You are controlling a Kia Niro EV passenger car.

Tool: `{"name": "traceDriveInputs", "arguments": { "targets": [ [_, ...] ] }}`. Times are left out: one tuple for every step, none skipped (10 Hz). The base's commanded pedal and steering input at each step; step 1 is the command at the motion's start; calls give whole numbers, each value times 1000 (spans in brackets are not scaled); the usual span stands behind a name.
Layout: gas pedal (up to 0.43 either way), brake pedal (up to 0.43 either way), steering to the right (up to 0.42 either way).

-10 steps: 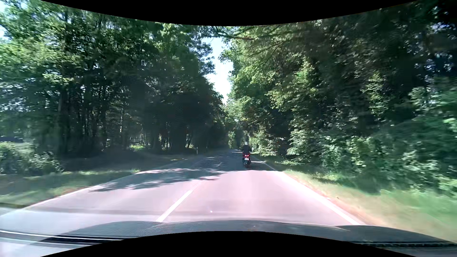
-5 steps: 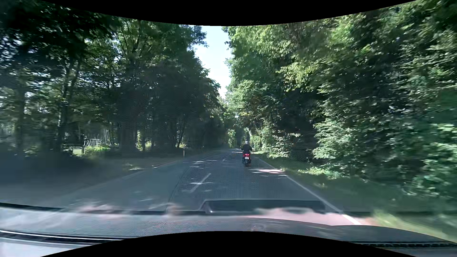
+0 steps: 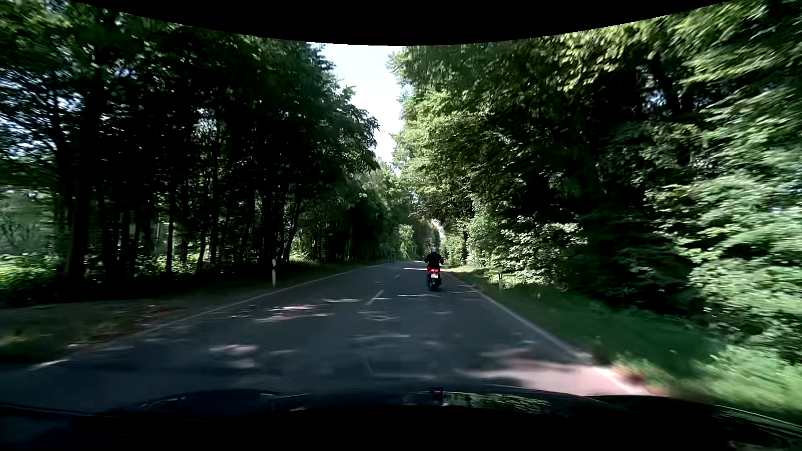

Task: Follow the waypoints while adhering to traffic rules and regulations

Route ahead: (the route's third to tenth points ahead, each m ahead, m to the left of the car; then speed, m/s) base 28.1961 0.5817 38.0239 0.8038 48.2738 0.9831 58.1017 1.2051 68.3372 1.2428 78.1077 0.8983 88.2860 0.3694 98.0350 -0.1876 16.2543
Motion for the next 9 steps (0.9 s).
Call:
{"name": "traceDriveInputs", "arguments": {
  "targets": [
    [268, 6, -1],
    [268, 6, -1],
    [268, 6, -1],
    [268, 6, -1],
    [268, 6, -1],
    [260, 6, -1],
    [260, 6, 0],
    [260, 6, 0],
    [248, 6, 1]
  ]
}}
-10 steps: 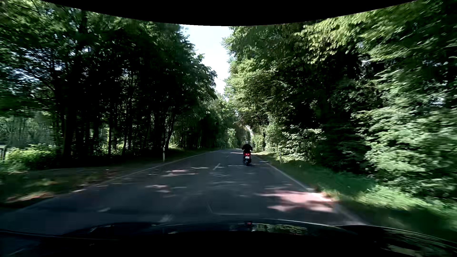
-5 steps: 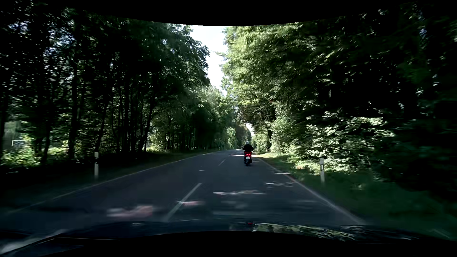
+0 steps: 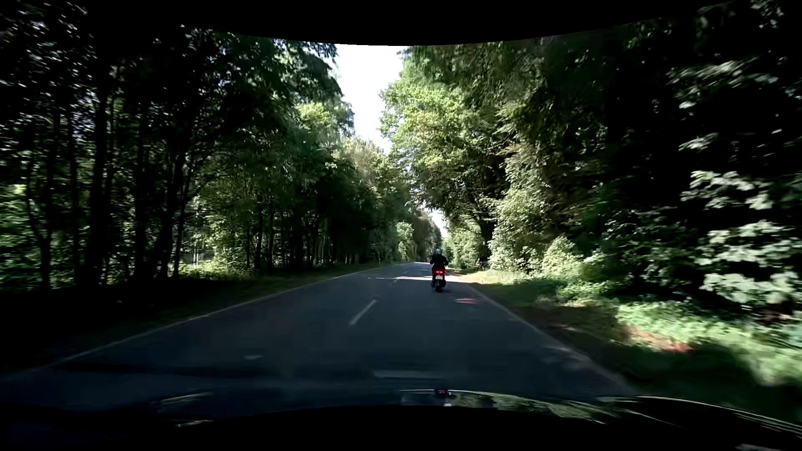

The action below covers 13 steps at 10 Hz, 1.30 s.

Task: Follow the waypoints while adhering to traffic rules and regulations

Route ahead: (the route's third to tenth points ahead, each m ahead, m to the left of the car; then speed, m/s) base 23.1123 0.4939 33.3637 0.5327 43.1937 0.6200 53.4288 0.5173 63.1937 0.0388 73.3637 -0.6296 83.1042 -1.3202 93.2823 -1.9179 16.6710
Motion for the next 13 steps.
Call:
{"name": "traceDriveInputs", "arguments": {
  "targets": [
    [248, 6, 2],
    [240, 6, 2],
    [228, 6, 3],
    [220, 6, 3],
    [220, 6, 2],
    [220, 6, 3],
    [220, 6, 3],
    [220, 6, 3],
    [220, 6, 3],
    [220, 6, 3],
    [220, 6, 2],
    [220, 6, 3],
    [220, 6, 3]
  ]
}}
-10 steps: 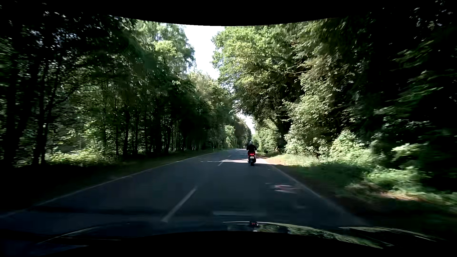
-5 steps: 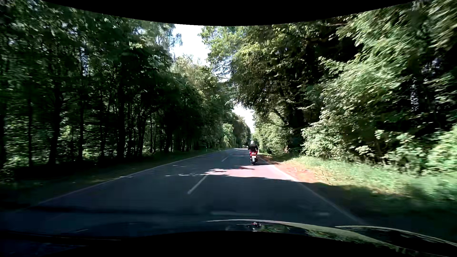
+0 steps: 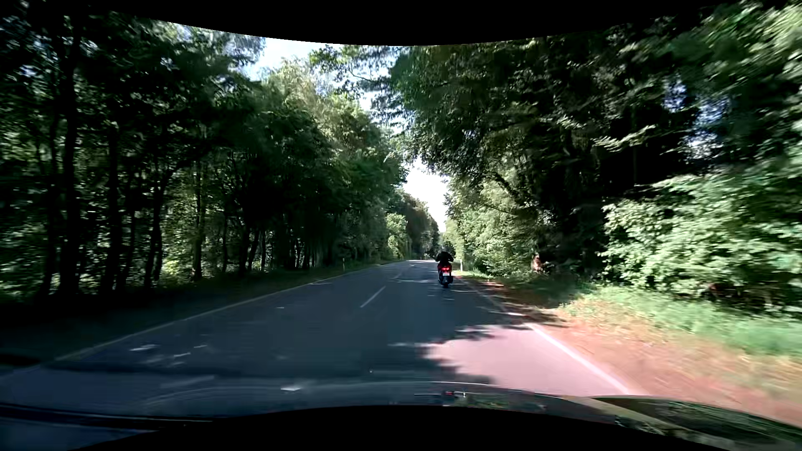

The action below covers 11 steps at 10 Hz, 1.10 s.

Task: Follow the waypoints while adhering to traffic rules and regulations

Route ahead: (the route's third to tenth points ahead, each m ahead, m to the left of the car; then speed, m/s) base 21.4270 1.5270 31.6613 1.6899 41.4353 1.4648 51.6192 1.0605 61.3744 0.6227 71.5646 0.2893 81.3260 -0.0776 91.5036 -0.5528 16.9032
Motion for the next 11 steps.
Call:
{"name": "traceDriveInputs", "arguments": {
  "targets": [
    [220, 6, 3],
    [220, 6, 3],
    [220, 6, 3],
    [228, 6, 3],
    [228, 6, 3],
    [228, 6, 3],
    [240, 6, 3],
    [248, 6, 4],
    [248, 6, 4],
    [248, 6, 4],
    [260, 6, 4]
  ]
}}
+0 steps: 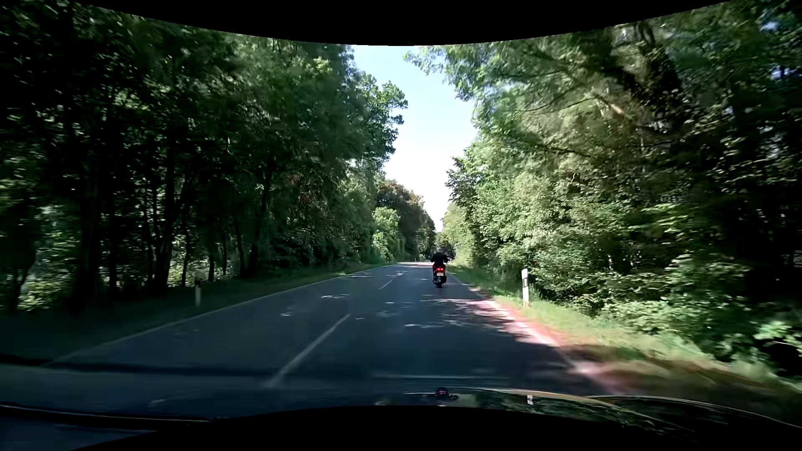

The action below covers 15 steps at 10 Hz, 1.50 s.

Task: Follow the waypoints while adhering to traffic rules and regulations

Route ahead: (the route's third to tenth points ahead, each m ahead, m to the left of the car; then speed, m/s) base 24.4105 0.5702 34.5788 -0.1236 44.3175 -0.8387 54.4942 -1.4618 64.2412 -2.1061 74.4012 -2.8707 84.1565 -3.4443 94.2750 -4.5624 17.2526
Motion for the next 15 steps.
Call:
{"name": "traceDriveInputs", "arguments": {
  "targets": [
    [260, 6, 4],
    [260, 6, 4],
    [260, 6, 4],
    [268, 6, 4],
    [268, 6, 4],
    [268, 6, 4],
    [268, 6, 4],
    [268, 6, 4],
    [268, 6, 5],
    [268, 6, 4],
    [268, 6, 4],
    [268, 6, 4],
    [268, 6, 4],
    [268, 6, 4],
    [268, 6, 4]
  ]
}}
